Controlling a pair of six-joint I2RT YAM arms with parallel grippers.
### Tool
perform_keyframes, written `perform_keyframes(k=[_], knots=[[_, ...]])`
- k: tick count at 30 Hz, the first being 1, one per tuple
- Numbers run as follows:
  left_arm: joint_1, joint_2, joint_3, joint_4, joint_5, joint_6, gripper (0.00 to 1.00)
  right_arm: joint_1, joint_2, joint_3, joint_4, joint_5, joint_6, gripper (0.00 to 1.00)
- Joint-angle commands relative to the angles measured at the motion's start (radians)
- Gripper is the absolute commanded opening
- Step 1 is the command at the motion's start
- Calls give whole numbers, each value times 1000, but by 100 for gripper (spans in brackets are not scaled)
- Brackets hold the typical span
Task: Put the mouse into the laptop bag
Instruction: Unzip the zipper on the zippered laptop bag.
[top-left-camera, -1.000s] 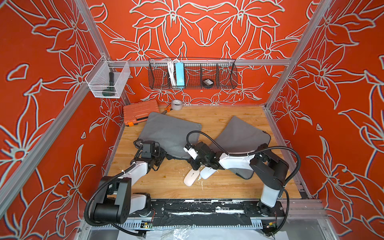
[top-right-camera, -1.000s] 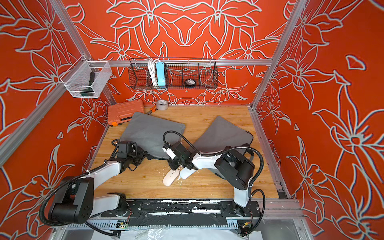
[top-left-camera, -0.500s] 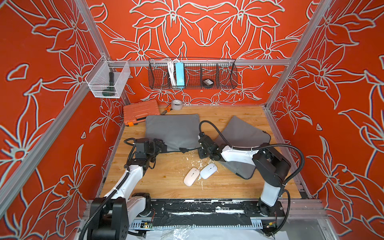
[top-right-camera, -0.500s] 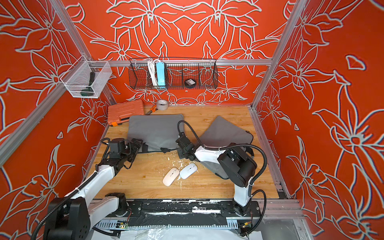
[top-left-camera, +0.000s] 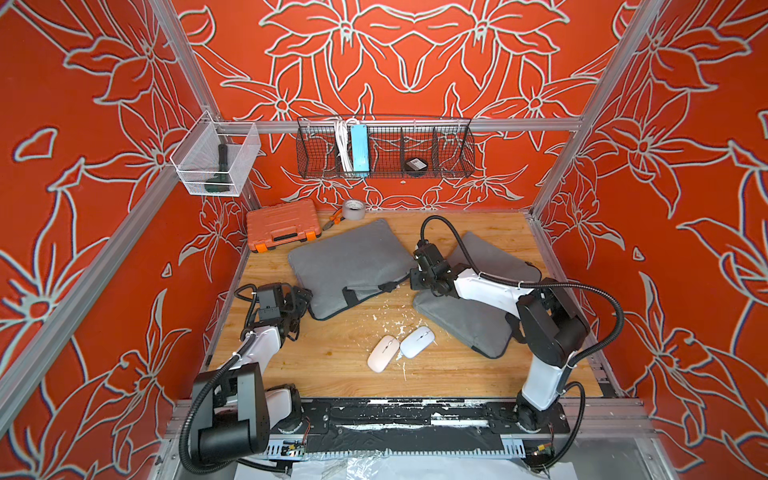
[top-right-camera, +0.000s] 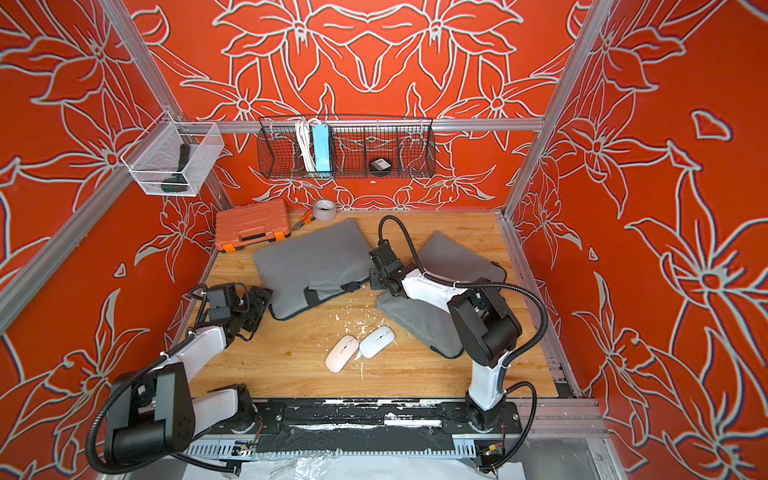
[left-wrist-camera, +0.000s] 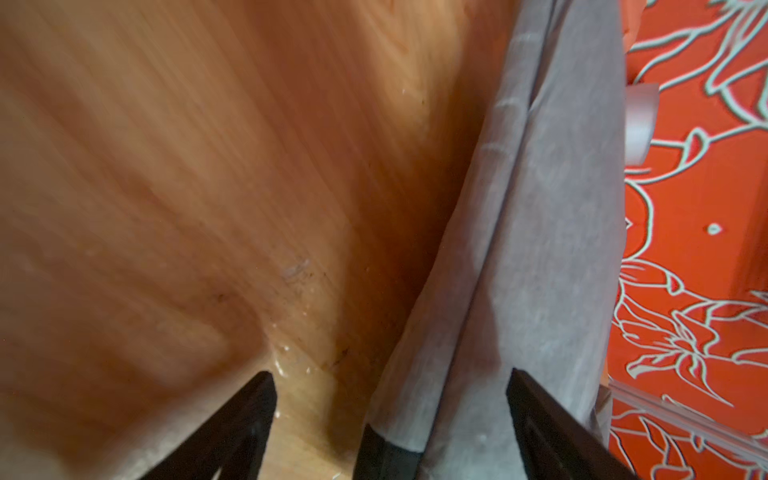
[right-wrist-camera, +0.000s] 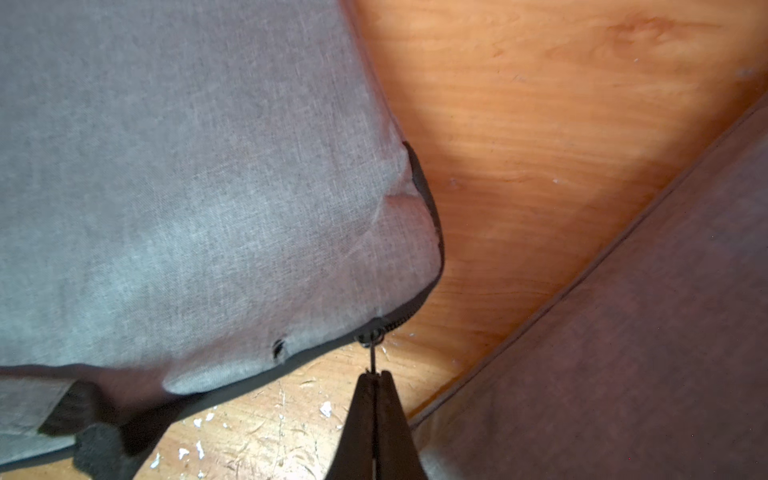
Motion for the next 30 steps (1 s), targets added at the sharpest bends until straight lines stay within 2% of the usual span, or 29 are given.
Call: perform_keyframes(k=[1, 5, 7, 8, 12, 15, 21, 30], knots=[[3, 27, -28, 131, 79, -17, 84, 3, 37, 21, -5, -43, -9, 0], [-14, 54, -71, 223, 89, -48, 79, 4, 51, 22, 9, -81, -10, 0], [-33, 84, -85, 261, 88, -63, 72, 4, 55, 20, 9, -93, -10, 0], [-40, 99, -84, 272, 91, -66, 66, 4, 53, 17, 10, -97, -10, 0], [-60, 155, -64, 263, 93, -66, 28, 17, 40, -11, 34, -143, -3, 0], [-76, 171, -54, 241, 78, -68, 9, 51, 36, -32, 55, -151, 8, 0], [-85, 146, -48, 208, 49, -68, 0, 151, 42, -31, 67, -127, 20, 0], [-103, 58, -78, 192, 0, -91, 0, 343, 76, 59, 61, -113, 42, 0]])
